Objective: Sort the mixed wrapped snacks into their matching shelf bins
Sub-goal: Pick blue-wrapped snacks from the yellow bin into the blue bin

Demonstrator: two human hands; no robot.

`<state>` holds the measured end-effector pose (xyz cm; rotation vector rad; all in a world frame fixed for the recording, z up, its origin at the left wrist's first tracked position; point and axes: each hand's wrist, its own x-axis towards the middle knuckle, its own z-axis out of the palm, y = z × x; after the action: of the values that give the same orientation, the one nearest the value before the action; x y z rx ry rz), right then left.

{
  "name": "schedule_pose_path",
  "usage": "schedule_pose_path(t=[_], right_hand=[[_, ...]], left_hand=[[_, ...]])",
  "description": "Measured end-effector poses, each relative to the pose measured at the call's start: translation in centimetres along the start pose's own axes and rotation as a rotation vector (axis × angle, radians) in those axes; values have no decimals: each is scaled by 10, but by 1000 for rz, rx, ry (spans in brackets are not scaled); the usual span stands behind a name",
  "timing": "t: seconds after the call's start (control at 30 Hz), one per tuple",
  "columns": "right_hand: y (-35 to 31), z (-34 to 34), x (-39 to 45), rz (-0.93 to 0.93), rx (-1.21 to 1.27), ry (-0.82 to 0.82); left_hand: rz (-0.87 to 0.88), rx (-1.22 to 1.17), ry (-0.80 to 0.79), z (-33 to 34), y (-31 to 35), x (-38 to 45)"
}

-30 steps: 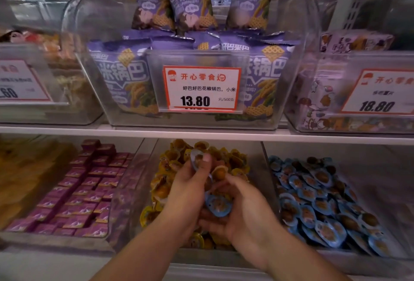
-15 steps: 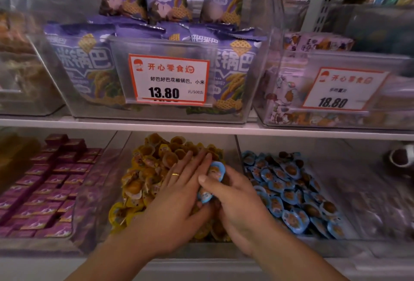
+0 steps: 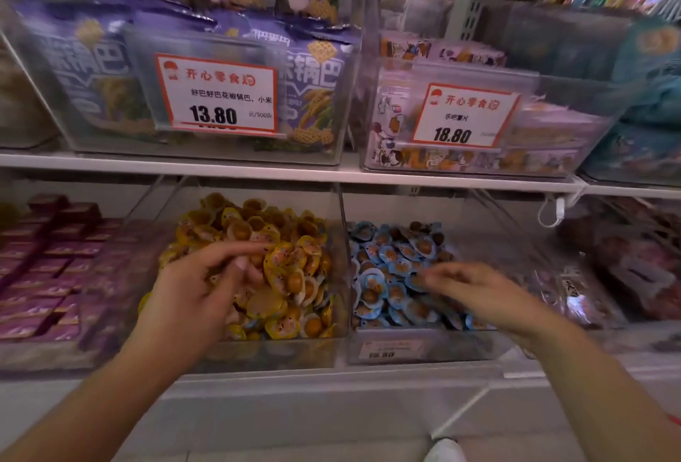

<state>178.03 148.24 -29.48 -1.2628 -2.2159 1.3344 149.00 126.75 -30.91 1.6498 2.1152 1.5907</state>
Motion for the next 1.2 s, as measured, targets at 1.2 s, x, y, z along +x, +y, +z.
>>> schedule_pose_path(t=[1.2], right_hand=[[-108,173,49,-166,-791,-506]], left_hand=[[40,645,-574,-28,-39,-22]])
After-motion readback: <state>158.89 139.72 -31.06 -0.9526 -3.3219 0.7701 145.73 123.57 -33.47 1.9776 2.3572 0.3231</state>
